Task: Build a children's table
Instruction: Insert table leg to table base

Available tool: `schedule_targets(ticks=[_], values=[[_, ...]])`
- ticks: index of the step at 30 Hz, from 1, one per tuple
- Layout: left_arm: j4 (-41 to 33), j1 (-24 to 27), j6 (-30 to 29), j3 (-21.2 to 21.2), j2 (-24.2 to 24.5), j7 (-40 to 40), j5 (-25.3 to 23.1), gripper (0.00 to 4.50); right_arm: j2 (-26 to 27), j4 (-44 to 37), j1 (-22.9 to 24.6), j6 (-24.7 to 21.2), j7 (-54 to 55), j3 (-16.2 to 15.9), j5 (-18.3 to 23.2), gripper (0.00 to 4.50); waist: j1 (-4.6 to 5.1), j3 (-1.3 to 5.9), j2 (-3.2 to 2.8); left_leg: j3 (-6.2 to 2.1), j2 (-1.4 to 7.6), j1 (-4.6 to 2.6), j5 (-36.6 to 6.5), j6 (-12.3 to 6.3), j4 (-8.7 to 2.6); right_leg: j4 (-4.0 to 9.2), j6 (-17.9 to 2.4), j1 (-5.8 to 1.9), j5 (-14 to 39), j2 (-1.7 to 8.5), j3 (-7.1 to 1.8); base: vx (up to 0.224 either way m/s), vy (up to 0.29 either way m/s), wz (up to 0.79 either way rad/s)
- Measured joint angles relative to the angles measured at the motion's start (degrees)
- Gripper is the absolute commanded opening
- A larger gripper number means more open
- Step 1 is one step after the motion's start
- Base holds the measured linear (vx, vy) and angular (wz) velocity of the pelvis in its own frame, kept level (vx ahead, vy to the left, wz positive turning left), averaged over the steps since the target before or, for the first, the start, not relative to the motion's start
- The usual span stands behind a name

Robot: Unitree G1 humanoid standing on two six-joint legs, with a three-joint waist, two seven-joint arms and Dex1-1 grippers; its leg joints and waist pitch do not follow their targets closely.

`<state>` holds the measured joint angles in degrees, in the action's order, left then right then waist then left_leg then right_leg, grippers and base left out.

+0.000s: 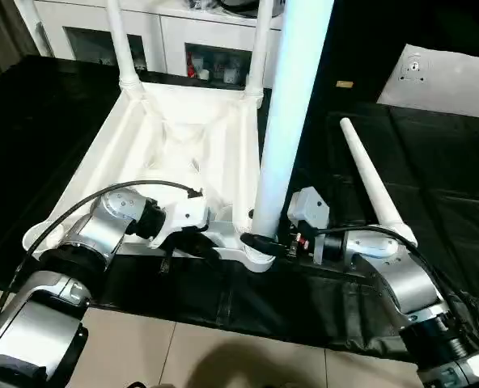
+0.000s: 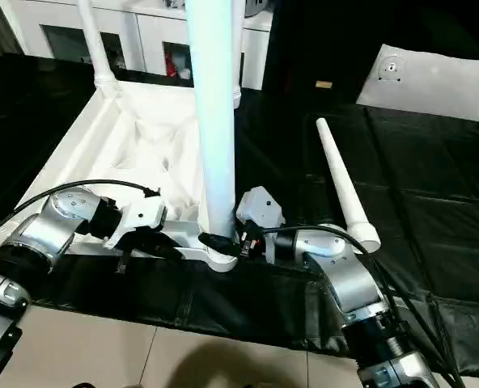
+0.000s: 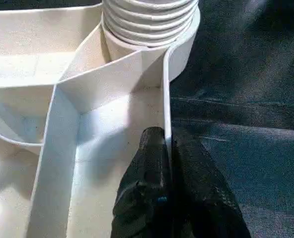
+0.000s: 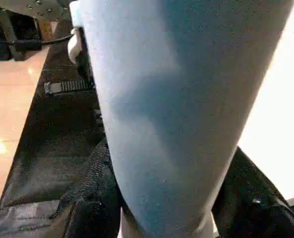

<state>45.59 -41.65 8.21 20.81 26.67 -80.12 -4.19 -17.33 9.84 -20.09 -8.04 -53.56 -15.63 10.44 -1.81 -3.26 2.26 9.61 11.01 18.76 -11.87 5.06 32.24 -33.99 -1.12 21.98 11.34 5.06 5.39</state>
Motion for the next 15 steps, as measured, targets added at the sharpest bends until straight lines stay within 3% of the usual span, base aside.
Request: schedule_targets(ticks=[6, 9, 11, 15], values=[[-3.69, 2.32, -6.44, -2.51, -0.25, 5.2, 0.12, 0.0, 5.25, 3.96, -0.29, 1.0, 8.18, 2.62, -0.03, 1.89, 0.17, -0.4, -0.64, 0.05, -0.01, -0.03, 0.0, 0.01, 0.04, 0.0, 0.06, 0.03, 0.02, 0.01, -0.03, 0.0, 0.0, 0.0], [-13.32, 7.99, -14.2, -5.38, -1.96, 12.28, 0.14, 0.0, 8.52, 6.19, -0.45, 1.7, 15.16, 5.49, 0.03, 1.89, 1.19, -0.48, -0.92, 0.09, -0.02, -0.05, 0.02, 0.03, 0.09, 0.03, 0.05, 0.08, 0.02, 0.05, -0.04, 0.0, 0.0, 0.0], [-15.98, 9.03, -17.07, -5.55, -3.0, 14.84, 0.51, 0.0, 8.75, 7.05, -0.66, 1.9, 17.23, 6.31, 0.03, 1.89, 1.68, -0.5, -0.95, 0.11, -0.03, -0.02, 0.02, 0.03, 0.09, 0.04, 0.05, 0.11, 0.02, 0.04, -0.08, 0.0, 0.0, 0.0], [-24.16, 13.18, -24.9, -7.17, -5.48, 20.49, 0.47, 0.0, 11.11, 9.01, -1.7, 2.58, 21.56, 7.64, -0.08, 1.89, 2.16, -0.29, -1.53, 0.14, -0.02, 0.0, 0.02, 0.03, 0.0, -0.07, 0.03, 0.19, 0.0, 0.04, -0.09, 0.0, 0.0, 0.0]])
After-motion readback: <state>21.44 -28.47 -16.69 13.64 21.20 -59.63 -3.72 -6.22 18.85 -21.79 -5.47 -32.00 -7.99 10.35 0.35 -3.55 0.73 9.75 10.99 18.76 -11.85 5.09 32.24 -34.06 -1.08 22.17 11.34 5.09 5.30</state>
